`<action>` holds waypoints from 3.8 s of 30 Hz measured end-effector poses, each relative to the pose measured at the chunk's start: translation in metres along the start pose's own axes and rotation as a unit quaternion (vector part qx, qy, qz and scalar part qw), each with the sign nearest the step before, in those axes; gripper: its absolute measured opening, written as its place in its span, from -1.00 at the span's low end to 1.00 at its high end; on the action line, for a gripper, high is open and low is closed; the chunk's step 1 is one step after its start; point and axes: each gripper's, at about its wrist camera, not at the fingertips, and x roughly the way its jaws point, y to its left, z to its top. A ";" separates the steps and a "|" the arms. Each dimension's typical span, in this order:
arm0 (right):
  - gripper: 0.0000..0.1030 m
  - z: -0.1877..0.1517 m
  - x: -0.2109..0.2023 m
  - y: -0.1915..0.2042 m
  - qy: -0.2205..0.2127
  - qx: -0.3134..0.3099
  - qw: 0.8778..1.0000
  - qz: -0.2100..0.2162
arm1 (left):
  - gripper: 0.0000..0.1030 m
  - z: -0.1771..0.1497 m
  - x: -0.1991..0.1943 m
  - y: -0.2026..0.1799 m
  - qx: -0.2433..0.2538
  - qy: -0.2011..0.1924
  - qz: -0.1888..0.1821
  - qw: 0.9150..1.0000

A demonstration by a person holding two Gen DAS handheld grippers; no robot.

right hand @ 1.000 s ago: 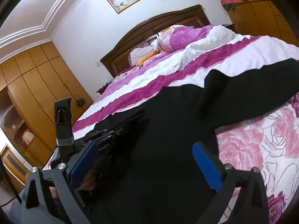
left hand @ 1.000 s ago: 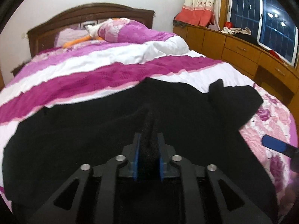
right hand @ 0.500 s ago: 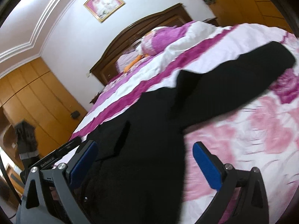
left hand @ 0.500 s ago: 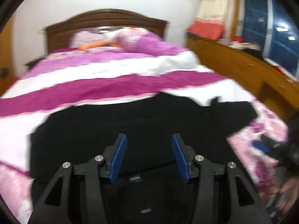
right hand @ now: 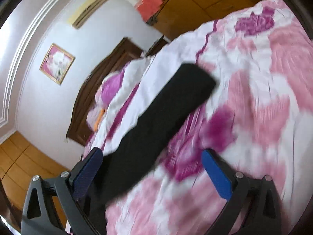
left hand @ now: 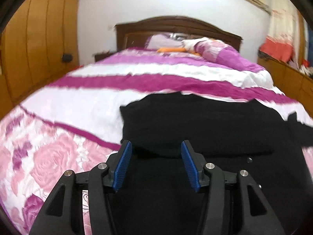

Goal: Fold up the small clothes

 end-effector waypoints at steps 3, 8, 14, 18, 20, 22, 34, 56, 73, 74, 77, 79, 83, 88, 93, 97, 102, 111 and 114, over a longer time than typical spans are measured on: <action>1.00 0.018 0.022 -0.011 -0.005 0.013 1.000 -0.010 | -0.33 0.003 0.010 0.012 -0.027 0.012 -0.006 1.000; 1.00 0.041 0.052 -0.019 -0.033 0.013 0.999 -0.015 | -0.33 0.006 0.015 0.024 -0.043 0.012 0.005 0.999; 0.84 0.052 0.059 -0.027 -0.076 0.023 0.997 0.010 | -0.33 0.004 0.021 0.031 -0.050 0.023 0.006 0.998; 0.08 0.052 0.050 -0.052 -0.109 0.073 0.991 0.031 | -0.33 0.004 0.024 0.027 -0.041 0.030 -0.001 0.999; -0.26 0.053 0.052 -0.063 -0.112 0.100 0.988 0.035 | -0.33 0.004 0.020 0.026 -0.036 0.024 0.001 0.999; -0.41 0.054 0.055 -0.063 -0.104 0.100 0.989 0.026 | -0.33 0.004 0.019 0.026 -0.031 0.020 0.004 0.999; -0.88 0.079 0.077 -0.028 -0.025 0.048 0.994 -0.093 | -0.33 0.021 0.013 0.034 -0.030 0.009 -0.003 0.999; -0.89 -0.074 0.113 0.327 0.017 -0.390 0.909 -0.147 | -0.33 0.040 -0.010 0.105 -0.060 0.004 -0.022 0.998; -0.89 -0.160 0.123 0.376 0.034 -0.465 0.876 -0.120 | -0.33 0.044 -0.009 0.114 -0.068 0.009 -0.020 0.997; -0.89 -0.164 0.124 0.377 0.035 -0.466 0.876 -0.117 | -0.33 0.044 -0.008 0.113 -0.067 0.010 -0.020 0.998; -0.89 -0.174 0.124 0.381 0.039 -0.461 0.881 -0.102 | -0.33 0.043 -0.008 0.109 -0.060 0.010 -0.019 0.998; -0.89 -0.185 0.125 0.384 0.040 -0.454 0.885 -0.092 | -0.33 0.044 -0.007 0.108 -0.060 0.009 -0.019 0.998; -0.89 -0.212 0.132 0.388 0.052 -0.447 0.890 -0.071 | -0.33 0.044 -0.004 0.109 -0.068 0.019 -0.022 0.997; -0.89 -0.248 0.146 0.401 0.060 -0.486 0.868 -0.080 | -0.33 0.043 -0.006 0.114 -0.071 0.017 -0.023 0.997; -0.89 -0.263 0.146 0.415 0.063 -0.494 0.865 -0.059 | -0.33 0.042 0.000 0.125 -0.089 0.028 -0.020 0.995; -0.89 -0.269 0.143 0.421 0.064 -0.502 0.861 -0.044 | -0.33 0.039 0.003 0.130 -0.080 0.036 0.002 0.996; -0.89 -0.282 0.143 0.422 0.071 -0.518 0.851 -0.038 | -0.33 0.040 -0.003 0.129 -0.074 0.027 0.003 0.997; -0.89 -0.305 0.144 0.428 0.084 -0.534 0.841 -0.011 | -0.33 0.039 0.001 0.137 -0.079 0.043 0.005 0.996; -0.89 -0.315 0.143 0.430 0.090 -0.532 0.842 0.007 | -0.33 0.041 -0.003 0.140 -0.072 0.032 0.039 0.996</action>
